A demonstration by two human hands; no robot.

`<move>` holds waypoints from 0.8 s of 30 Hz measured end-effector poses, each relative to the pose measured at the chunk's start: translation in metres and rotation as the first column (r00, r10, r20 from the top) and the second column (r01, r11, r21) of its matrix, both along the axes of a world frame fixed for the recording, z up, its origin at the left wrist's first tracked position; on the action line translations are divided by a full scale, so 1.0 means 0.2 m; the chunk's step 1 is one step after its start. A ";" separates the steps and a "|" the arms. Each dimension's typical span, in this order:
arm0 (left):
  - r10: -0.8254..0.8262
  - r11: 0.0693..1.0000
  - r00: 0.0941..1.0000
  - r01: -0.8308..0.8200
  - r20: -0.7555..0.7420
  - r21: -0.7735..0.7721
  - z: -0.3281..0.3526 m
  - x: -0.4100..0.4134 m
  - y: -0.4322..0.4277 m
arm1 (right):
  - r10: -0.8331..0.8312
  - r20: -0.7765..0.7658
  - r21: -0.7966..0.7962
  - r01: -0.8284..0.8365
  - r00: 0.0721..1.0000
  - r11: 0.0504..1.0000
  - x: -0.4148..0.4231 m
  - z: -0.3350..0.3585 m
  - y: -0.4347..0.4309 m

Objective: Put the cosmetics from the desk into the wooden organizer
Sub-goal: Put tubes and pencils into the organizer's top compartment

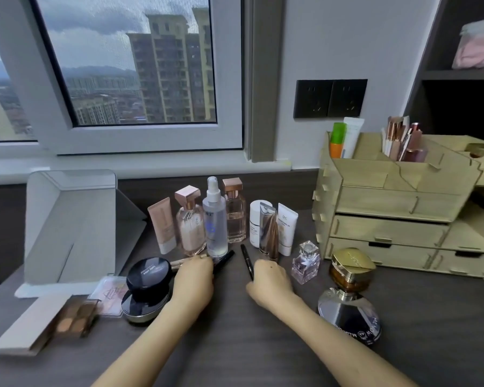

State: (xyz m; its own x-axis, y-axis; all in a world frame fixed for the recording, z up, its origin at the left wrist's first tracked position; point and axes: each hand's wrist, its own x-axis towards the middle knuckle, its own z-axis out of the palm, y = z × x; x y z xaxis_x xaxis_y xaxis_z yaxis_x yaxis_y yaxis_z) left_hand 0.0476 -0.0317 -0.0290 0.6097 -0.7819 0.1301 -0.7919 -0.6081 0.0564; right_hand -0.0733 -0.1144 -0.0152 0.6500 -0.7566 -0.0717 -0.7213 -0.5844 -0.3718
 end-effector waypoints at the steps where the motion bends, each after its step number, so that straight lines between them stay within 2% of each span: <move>1: 0.004 1.000 0.999 -0.005 -0.036 -0.027 0.00 0.00 0.00 | 0.008 0.001 0.045 -0.008 1.000 0.999 -0.04 0.00 0.00; 2: 0.010 0.998 0.997 -0.016 -0.082 -0.064 0.01 0.00 0.01 | 0.016 0.015 0.089 -0.017 1.000 0.996 -0.08 0.00 -0.01; 4: -0.005 0.986 0.983 -0.027 -0.186 -0.167 0.04 -0.01 0.02 | -0.012 0.136 0.238 -0.021 0.991 0.971 -0.18 0.02 -0.01; 7: -0.107 0.921 0.919 -0.053 -0.380 -0.386 0.15 -0.06 0.04 | -0.104 0.327 0.588 -0.116 0.939 0.801 -0.36 0.11 -0.01; 9: -0.216 0.837 0.852 -0.089 -0.477 -0.539 0.23 -0.10 0.03 | -0.192 0.443 0.696 -0.201 0.876 0.689 -0.48 0.21 0.00; 11: -0.337 0.746 0.780 -0.121 -0.528 -0.655 0.30 -0.15 0.00 | -0.270 0.548 0.713 -0.274 0.792 0.645 -0.57 0.31 -0.01; 13: -0.447 0.667 0.715 -0.134 -0.537 -0.733 0.39 -0.21 -0.05 | -0.351 0.659 0.669 -0.305 0.665 0.677 -0.66 0.42 -0.06; 14: -0.494 0.631 0.698 -0.124 -0.519 -0.766 0.43 -0.25 -0.09 | -0.386 0.717 0.626 -0.293 0.580 0.723 -0.71 0.47 -0.10; 16: -0.581 0.553 0.657 -0.115 -0.481 -0.825 0.51 -0.32 -0.17 | -0.371 0.834 0.454 -0.125 0.409 0.882 -0.77 0.57 -0.23; 17: -0.611 0.520 0.643 -0.115 -0.462 -0.847 0.55 -0.35 -0.22 | -0.293 0.886 0.310 0.009 0.359 0.951 -0.79 0.62 -0.31; 18: -0.629 0.490 0.640 -0.113 -0.441 -0.864 0.58 -0.38 -0.27 | -0.198 0.919 0.157 0.146 0.340 0.977 -0.80 0.66 -0.41; 20: -0.665 0.433 0.628 -0.117 -0.404 -0.894 0.64 -0.45 -0.36 | -0.082 0.933 -0.059 0.372 0.350 0.926 -0.78 0.70 -0.61; 22: -0.705 0.392 0.603 -0.105 -0.372 -0.914 0.69 -0.52 -0.46 | -0.118 0.904 -0.134 0.533 0.411 0.835 -0.75 0.75 -0.80; 24: -0.727 0.370 0.594 -0.084 -0.345 -0.925 0.73 -0.57 -0.55 | -0.249 0.853 -0.116 0.631 0.459 0.767 -0.71 0.79 -0.98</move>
State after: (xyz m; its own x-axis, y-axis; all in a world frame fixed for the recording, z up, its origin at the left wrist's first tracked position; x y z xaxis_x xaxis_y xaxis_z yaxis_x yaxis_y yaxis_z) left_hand -0.0661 -0.1410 0.1165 0.5317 -0.6574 0.5340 -0.3742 0.3833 0.8445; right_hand -0.2162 -0.3098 0.1431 -0.1344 -0.7843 0.6057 -0.4679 -0.4886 -0.7365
